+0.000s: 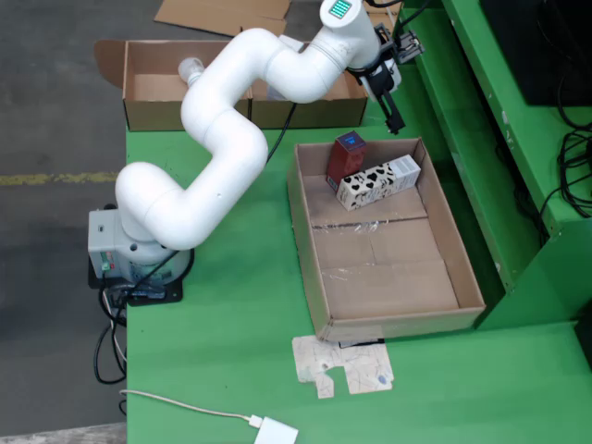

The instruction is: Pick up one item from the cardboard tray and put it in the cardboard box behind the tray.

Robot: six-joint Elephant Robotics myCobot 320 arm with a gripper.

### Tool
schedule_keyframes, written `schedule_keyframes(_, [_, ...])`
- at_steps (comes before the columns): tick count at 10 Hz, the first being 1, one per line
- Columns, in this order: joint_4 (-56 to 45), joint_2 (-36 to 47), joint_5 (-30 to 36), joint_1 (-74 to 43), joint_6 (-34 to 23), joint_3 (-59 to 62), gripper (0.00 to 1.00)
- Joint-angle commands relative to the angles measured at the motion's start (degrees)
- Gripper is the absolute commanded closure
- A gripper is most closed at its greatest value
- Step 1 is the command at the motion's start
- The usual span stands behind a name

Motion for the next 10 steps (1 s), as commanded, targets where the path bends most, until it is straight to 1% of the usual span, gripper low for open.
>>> schedule_keyframes(1, [-0.86,3.42,0.99,0.59,0.90,1.49,0.00])
schedule_keyframes(6, [0.75,2.57,0.79,0.78,1.05,1.49,0.00])
schedule_keyframes(9, [5.36,0.03,-0.59,0.45,0.42,1.49,0.00])
schedule_keyframes(10, [5.36,0.03,-0.60,0.45,0.42,1.49,0.00])
